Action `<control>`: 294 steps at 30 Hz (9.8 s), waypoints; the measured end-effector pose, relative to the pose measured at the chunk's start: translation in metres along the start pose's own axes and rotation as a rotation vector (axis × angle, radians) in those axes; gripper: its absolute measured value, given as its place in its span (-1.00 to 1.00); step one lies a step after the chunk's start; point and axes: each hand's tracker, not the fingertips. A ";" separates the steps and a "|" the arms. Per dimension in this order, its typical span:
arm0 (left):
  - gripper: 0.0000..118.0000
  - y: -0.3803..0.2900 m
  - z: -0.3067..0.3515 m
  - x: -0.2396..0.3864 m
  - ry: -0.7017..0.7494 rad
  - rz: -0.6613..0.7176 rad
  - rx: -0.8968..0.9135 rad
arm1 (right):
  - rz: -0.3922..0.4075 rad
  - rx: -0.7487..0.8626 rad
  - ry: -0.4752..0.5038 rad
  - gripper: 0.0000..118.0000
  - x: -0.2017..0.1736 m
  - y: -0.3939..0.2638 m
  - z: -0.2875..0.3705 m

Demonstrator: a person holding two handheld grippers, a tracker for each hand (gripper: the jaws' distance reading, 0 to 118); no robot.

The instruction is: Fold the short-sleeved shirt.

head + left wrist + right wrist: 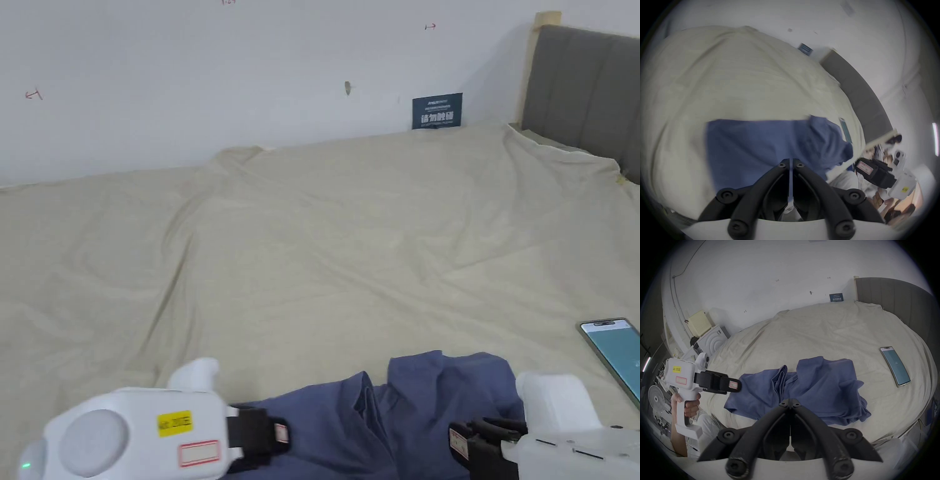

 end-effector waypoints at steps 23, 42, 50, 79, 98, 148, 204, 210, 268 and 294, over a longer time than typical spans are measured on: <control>0.90 0.006 -0.034 -0.091 -0.379 0.373 -0.048 | 0.058 -0.065 0.012 -1.00 -0.023 -0.001 -0.024; -0.77 -0.002 -0.021 -0.067 -0.197 0.248 -0.064 | 0.010 -0.003 0.000 -1.00 0.000 0.000 -0.014; -0.77 -0.010 0.006 -0.083 -0.106 0.231 -0.052 | -0.026 0.036 -0.019 -1.00 0.019 -0.002 -0.003; -0.77 0.028 -0.072 0.130 0.096 -0.115 -0.196 | -0.034 0.053 -0.032 -1.00 0.056 -0.017 0.013; 0.83 0.028 -0.038 0.110 0.060 -0.083 -0.086 | -0.089 0.070 -0.067 -1.00 0.077 -0.020 0.013; 1.00 0.005 -0.086 -0.015 -0.314 0.260 -0.150 | 0.127 -0.020 -0.088 -1.00 0.003 -0.023 -0.103; 1.00 0.120 0.275 -0.426 1.173 0.320 0.230 | 0.337 0.060 -0.130 -1.00 -0.187 0.012 -0.127; 1.00 0.104 0.296 -0.382 0.958 0.328 0.373 | 0.335 0.067 -0.107 -1.00 -0.186 0.008 -0.118; 1.00 -0.084 0.145 0.120 0.733 -0.350 0.873 | 0.219 0.464 -0.155 0.73 -0.118 0.046 0.070; 1.00 -0.083 0.152 0.120 0.670 -0.271 0.833 | 0.260 0.540 -0.321 0.72 -0.126 0.040 0.071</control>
